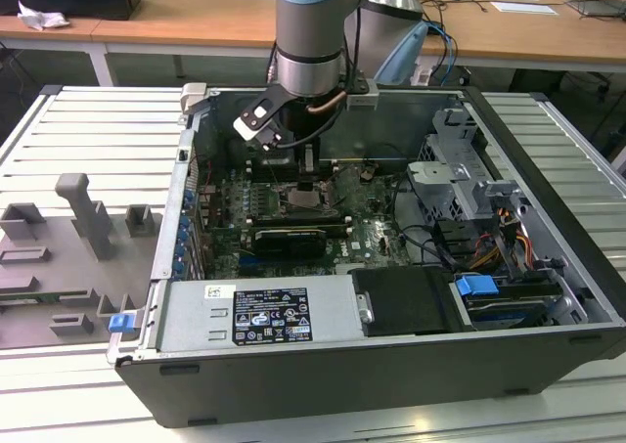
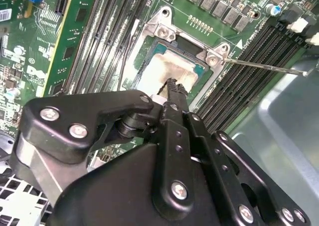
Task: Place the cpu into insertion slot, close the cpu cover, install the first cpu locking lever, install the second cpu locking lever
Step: 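Close the cpu cover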
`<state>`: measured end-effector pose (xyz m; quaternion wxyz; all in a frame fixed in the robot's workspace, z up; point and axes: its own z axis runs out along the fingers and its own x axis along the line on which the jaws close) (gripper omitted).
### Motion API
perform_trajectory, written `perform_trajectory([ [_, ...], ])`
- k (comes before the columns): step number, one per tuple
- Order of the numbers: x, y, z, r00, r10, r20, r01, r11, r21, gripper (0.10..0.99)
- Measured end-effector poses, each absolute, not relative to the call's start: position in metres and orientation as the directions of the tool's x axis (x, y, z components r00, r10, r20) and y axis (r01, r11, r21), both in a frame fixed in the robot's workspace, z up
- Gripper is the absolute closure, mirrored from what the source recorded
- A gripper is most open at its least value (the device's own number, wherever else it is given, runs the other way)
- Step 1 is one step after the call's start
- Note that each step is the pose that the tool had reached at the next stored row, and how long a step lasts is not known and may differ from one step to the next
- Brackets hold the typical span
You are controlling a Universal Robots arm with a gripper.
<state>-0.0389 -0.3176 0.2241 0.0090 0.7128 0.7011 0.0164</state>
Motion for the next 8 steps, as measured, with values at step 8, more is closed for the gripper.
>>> perform_trajectory([
  [8,-0.0343,-0.3176,0.2261,0.016,1.000,0.011,0.999,-0.017,0.035,0.980],
])
